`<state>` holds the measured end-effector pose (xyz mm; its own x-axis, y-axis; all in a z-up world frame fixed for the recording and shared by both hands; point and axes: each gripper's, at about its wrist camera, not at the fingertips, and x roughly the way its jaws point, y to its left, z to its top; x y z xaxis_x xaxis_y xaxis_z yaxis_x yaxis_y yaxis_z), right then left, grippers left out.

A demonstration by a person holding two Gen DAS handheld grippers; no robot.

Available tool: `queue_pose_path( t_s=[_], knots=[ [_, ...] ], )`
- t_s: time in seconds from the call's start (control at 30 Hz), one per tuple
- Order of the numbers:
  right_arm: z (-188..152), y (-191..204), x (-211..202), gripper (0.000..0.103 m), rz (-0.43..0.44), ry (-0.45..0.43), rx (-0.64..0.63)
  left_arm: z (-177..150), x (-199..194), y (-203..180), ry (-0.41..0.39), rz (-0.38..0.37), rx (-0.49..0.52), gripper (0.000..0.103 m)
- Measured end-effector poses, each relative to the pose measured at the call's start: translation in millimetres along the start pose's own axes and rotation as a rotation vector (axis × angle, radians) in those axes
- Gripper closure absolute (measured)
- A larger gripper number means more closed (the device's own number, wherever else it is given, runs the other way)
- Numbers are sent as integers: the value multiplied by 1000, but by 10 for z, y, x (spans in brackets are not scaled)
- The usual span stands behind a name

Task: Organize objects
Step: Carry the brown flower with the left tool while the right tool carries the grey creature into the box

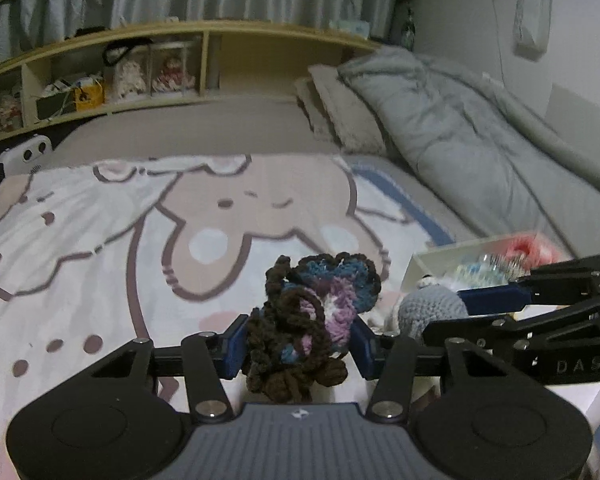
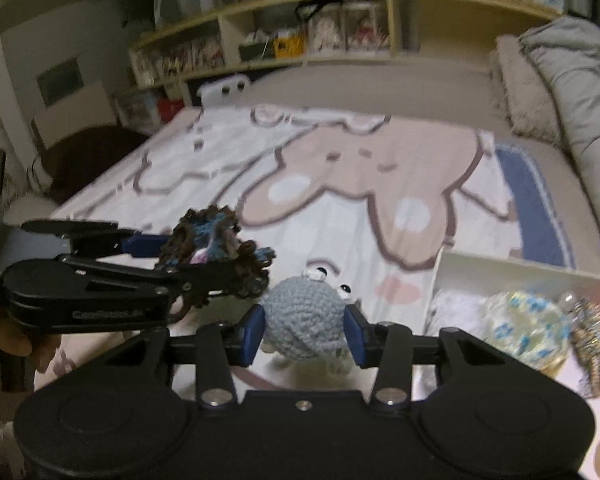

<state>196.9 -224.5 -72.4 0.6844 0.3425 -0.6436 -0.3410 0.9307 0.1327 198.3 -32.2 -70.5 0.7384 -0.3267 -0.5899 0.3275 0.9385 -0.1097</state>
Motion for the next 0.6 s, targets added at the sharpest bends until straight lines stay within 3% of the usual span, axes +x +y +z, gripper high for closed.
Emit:
queue_pose_path(
  t_s=[0.27, 0.6],
  knots=[
    [167, -53, -452, 59, -14, -138, 41, 235, -339, -80, -76, 0, -19, 50],
    [257, -123, -837, 59, -72, -185, 37, 435, -634, -262, -161, -46, -13, 50]
  ],
)
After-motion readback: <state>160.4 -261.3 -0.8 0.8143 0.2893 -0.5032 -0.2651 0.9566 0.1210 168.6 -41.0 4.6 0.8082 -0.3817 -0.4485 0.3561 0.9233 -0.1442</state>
